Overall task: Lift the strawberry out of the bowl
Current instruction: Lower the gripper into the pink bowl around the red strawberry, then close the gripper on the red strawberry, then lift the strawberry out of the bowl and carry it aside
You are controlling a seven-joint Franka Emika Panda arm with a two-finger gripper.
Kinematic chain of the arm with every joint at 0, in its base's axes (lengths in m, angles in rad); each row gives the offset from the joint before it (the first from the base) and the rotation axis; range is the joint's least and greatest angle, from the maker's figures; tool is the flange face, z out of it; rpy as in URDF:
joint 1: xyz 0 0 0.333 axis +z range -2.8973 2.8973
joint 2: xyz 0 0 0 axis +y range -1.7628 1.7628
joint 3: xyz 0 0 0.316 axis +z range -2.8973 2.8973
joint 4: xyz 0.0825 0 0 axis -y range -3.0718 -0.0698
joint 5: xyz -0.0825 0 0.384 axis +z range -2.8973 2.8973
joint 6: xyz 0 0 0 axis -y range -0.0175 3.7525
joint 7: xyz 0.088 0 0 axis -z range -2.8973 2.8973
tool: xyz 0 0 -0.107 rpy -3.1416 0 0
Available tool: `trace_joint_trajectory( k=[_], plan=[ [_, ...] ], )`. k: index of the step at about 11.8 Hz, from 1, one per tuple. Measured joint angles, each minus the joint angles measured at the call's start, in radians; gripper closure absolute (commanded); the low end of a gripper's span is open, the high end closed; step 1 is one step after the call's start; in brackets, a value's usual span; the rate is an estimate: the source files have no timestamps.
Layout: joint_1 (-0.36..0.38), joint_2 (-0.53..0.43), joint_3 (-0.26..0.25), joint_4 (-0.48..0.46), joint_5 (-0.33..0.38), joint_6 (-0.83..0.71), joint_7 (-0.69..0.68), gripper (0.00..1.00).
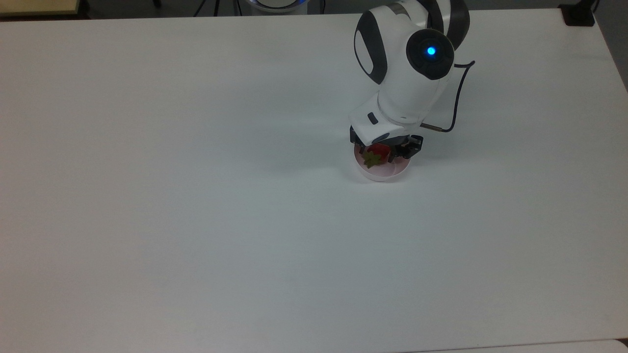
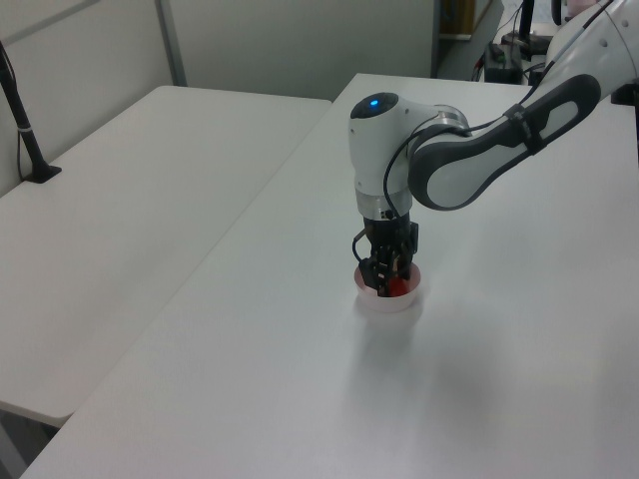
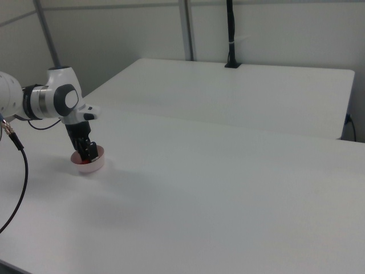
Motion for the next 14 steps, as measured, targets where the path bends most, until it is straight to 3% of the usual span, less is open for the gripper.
trace_joint_trajectory(
  k=[4, 7, 9, 11, 14],
  plan=[
    [0.001, -0.012, 0.000, 0.043, 0.000, 0.008, 0.000, 0.80],
    [0.002, -0.072, 0.000, 0.102, 0.000, -0.064, -0.007, 0.79],
    [-0.006, -0.095, -0.008, 0.103, -0.007, -0.107, -0.112, 0.79],
    [-0.074, -0.088, -0.024, 0.091, -0.013, -0.112, -0.245, 0.79],
    [-0.246, -0.082, -0.027, 0.085, -0.013, -0.112, -0.426, 0.79]
  ],
)
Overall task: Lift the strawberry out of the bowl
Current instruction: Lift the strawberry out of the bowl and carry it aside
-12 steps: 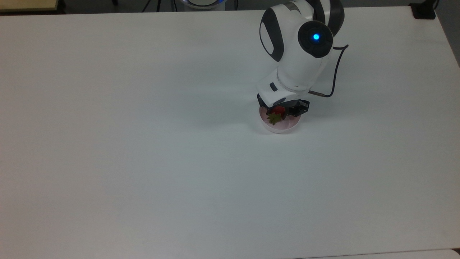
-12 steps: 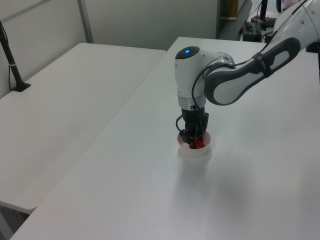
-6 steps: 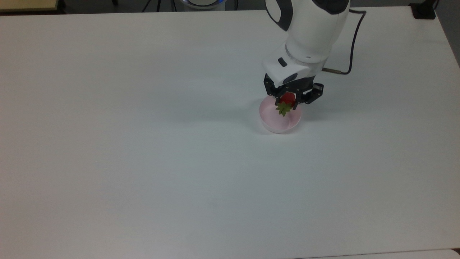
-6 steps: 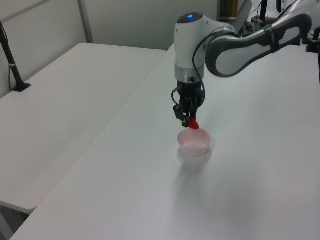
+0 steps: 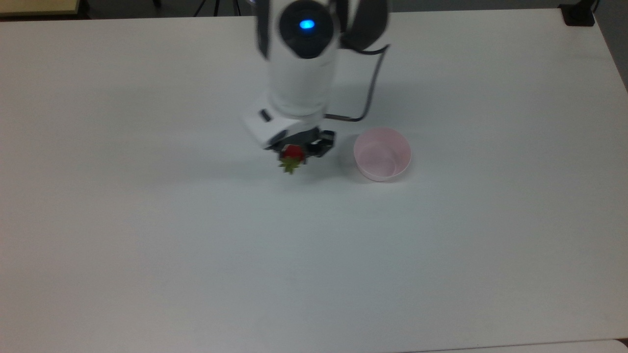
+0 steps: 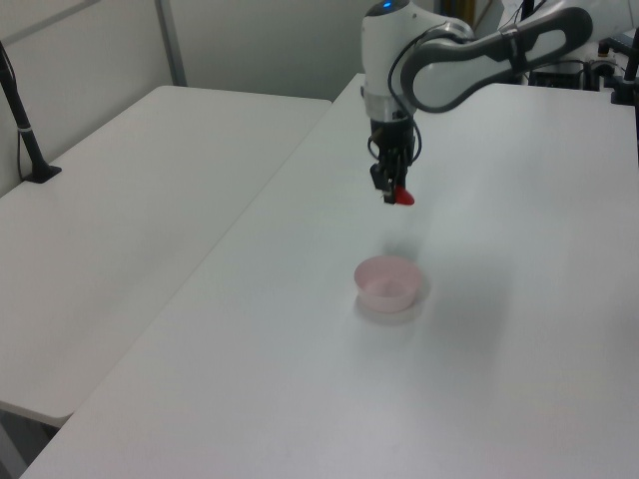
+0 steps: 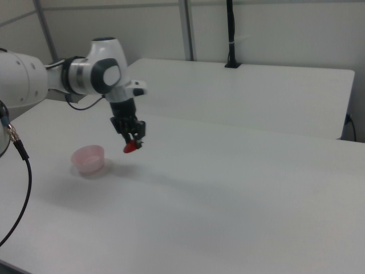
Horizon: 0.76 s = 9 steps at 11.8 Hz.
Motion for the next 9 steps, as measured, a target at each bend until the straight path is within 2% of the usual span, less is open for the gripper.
trace_joint_trajectory(
  k=[3, 4, 6, 8, 9],
  plan=[
    [-0.080, 0.004, 0.000, -0.036, -0.034, 0.000, -0.082, 0.78],
    [-0.093, 0.014, 0.001, -0.049, -0.057, 0.000, -0.083, 0.72],
    [-0.113, 0.045, 0.001, -0.054, -0.081, 0.007, -0.083, 0.49],
    [-0.127, 0.059, 0.001, -0.054, -0.084, 0.012, -0.083, 0.00],
    [-0.131, 0.059, 0.001, -0.054, -0.084, 0.012, -0.084, 0.00]
  ],
)
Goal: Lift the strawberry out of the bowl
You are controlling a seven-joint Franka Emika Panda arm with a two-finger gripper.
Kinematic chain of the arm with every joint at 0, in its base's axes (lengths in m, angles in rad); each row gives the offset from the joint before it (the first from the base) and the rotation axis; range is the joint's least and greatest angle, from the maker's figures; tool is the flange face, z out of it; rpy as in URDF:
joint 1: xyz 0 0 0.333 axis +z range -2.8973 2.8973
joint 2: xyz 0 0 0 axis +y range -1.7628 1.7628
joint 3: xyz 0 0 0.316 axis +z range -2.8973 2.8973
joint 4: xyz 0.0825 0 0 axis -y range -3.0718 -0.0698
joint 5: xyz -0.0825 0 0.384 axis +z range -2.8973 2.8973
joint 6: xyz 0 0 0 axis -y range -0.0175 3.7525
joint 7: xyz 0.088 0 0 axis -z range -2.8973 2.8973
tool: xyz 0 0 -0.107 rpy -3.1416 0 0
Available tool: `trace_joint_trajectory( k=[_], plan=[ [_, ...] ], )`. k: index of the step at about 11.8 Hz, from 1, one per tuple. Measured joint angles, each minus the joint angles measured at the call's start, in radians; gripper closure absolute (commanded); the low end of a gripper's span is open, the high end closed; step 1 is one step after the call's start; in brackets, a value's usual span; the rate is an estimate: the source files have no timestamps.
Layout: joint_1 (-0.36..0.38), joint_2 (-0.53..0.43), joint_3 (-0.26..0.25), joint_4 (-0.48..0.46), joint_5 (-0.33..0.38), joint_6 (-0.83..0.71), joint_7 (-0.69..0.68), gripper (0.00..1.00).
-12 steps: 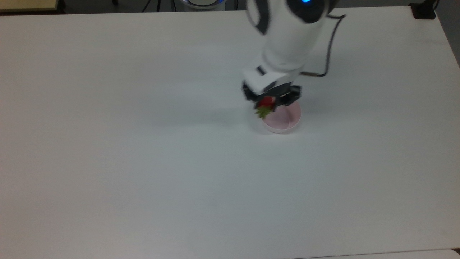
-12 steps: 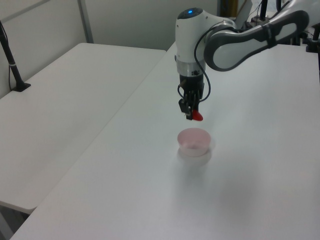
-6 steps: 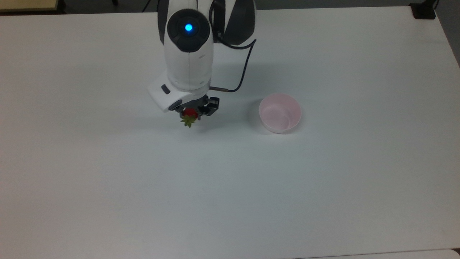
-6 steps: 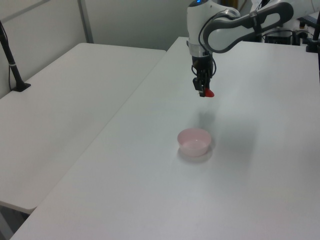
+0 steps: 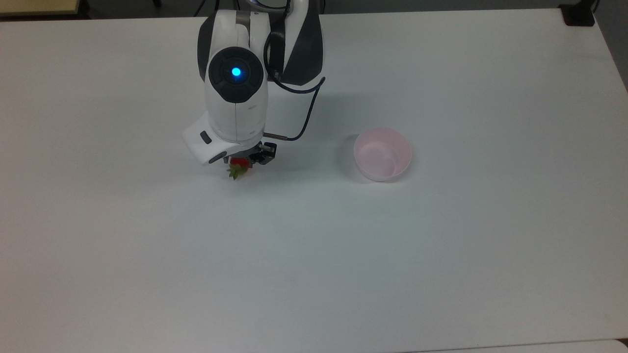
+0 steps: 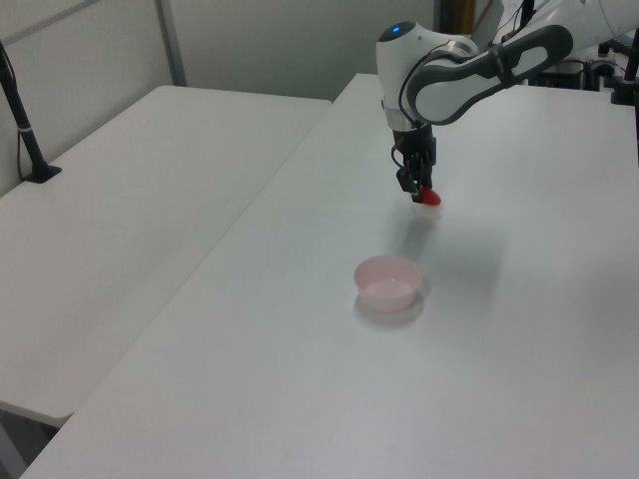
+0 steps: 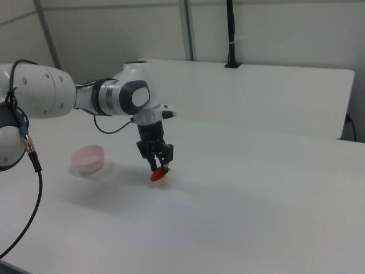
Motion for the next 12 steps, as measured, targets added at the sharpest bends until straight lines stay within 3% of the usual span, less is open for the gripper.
trace_joint_trajectory(
  k=[4, 10, 12],
  plan=[
    [-0.009, -0.041, 0.001, 0.026, 0.000, 0.000, 0.000, 0.00],
    [0.005, -0.340, 0.013, 0.034, 0.008, -0.210, 0.002, 0.00],
    [0.024, -0.395, 0.015, 0.022, 0.038, -0.271, 0.002, 0.00]
  ],
)
